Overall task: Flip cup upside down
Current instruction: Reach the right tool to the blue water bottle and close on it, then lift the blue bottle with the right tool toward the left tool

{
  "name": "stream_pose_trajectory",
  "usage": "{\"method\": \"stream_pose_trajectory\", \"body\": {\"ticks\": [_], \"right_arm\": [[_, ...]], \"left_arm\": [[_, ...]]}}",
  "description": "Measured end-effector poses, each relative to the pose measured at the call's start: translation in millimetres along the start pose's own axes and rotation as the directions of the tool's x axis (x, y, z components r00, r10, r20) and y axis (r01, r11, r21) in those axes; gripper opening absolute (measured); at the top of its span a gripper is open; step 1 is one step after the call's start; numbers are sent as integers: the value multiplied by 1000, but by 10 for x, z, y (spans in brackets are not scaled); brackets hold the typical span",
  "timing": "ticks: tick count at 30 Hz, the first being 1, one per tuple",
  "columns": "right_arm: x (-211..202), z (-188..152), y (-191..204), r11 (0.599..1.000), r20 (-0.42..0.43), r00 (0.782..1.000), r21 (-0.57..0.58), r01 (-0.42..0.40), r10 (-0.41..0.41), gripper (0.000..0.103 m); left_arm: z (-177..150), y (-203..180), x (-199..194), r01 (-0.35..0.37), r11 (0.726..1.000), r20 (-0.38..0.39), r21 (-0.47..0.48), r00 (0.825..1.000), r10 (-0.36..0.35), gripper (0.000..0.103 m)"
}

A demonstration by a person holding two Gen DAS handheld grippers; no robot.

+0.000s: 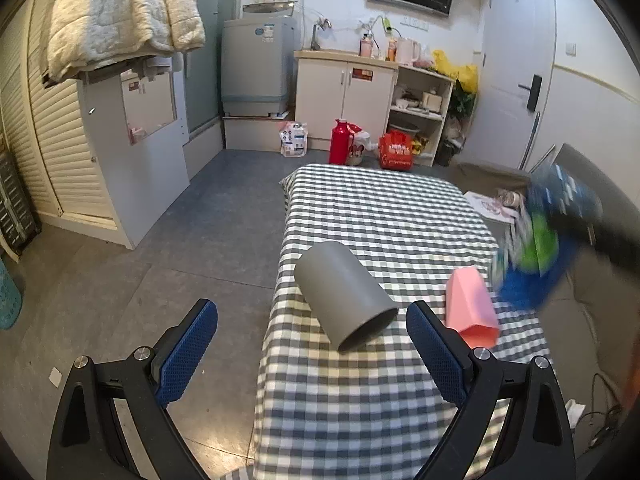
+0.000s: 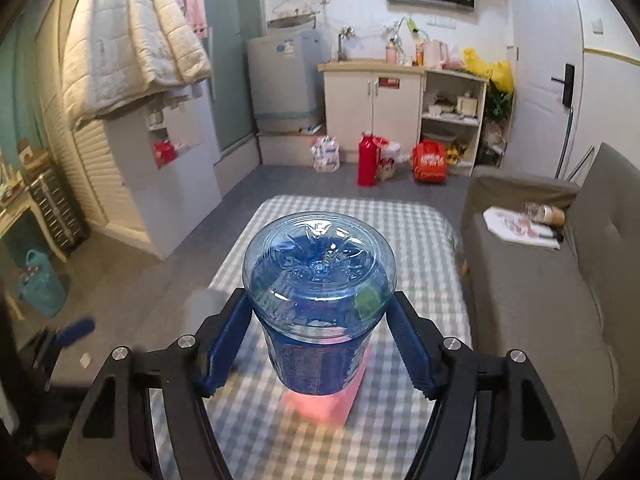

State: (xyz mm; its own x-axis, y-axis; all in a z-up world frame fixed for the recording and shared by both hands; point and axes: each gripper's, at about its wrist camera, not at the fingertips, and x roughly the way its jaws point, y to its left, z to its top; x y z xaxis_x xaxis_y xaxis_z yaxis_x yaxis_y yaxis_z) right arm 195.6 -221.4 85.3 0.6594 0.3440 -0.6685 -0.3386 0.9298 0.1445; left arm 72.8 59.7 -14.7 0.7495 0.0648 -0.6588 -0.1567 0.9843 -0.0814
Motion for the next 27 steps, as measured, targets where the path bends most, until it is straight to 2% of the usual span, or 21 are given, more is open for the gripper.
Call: {"method": "stream_pose_trajectory", "body": {"ticks": [5,9,12,19,27], "right_arm": [[-226,-514,223,998,-138,988,38,-57,62,69],[-96,-821,365,996,-238,968,48,-71,81,69],[90,-922,394,996,-286,955,65,-65,81,69],[472,-902,266,994,-292,953,100,-51,78,69],[710,-818,182,990,-292,952,130,-53,89,69]], "left_arm": [[-81,88,-219,5,1000,9,-21,1000,-5,98],[-144,120,-297,-14,1000,-1,-16,1000,14,98],[-181,142,-274,-25,1000,-29,-16,999,25,98],[-282,90,-124,-32,999,-80,4,996,32,98],[-329,-50,102,-32,999,-129,36,991,36,98]]}}
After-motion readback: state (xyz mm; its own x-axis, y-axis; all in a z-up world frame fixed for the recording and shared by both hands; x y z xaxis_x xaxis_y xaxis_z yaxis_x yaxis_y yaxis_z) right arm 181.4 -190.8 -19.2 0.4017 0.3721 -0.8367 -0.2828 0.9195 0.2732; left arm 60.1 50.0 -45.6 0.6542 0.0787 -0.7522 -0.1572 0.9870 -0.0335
